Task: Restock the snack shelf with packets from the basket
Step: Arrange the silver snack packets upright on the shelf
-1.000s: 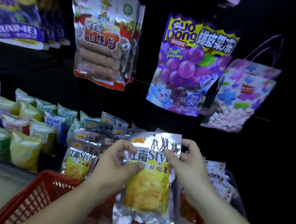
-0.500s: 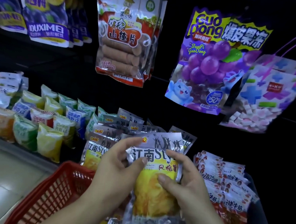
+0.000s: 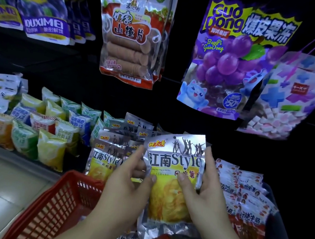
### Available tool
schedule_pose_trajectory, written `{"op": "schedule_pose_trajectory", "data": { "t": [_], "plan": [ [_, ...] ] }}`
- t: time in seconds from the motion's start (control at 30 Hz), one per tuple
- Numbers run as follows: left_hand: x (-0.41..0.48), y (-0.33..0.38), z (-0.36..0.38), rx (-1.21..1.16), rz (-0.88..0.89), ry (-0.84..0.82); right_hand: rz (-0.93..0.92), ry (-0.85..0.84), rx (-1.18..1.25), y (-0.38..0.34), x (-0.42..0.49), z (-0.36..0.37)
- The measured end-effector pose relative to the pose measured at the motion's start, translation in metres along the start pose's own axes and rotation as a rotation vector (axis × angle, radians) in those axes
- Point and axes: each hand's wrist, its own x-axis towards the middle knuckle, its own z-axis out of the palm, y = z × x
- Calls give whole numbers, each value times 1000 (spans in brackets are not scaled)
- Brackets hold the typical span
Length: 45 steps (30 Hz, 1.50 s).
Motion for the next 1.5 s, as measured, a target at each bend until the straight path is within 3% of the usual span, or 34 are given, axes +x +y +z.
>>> {"op": "schedule_pose_trajectory", "data": {
  "t": [0.33,0.53,0.7,0.77,0.93,1.1,1.27,1.37,1.43,1.5],
  "plan": [
    [-9,-8,10,-70,-57,31,27,110,88,9,3,-8],
    [-6,-1,1,-106,-24,63,80,-146,58,9,-2,-11],
    [-10,3,-4,-54,-87,-206,-7,3,107,6,3,-16],
    [-15,8,-1,-104,-132,-265,43,13,112,7,7,-18],
    [-3,8,-11,-251,-126,-52,179,-276,94,-1,3,-30],
    [-5,5,-9,-268,-101,-19,160,-127,-46,7,4,-28],
    [-9,4,-4,-184,-2,27,0,-163,-363,14,2,-19],
    [-14,-3,5,-132,64,-41,-73,-132,-123,4,-1,-11],
    [-20,-8,14,26,227,-52,-2,-202,134,-3,-1,-6],
    [-25,-18,23,238,373,-80,82,-234,230,-7,0,-1]
  ]
}}
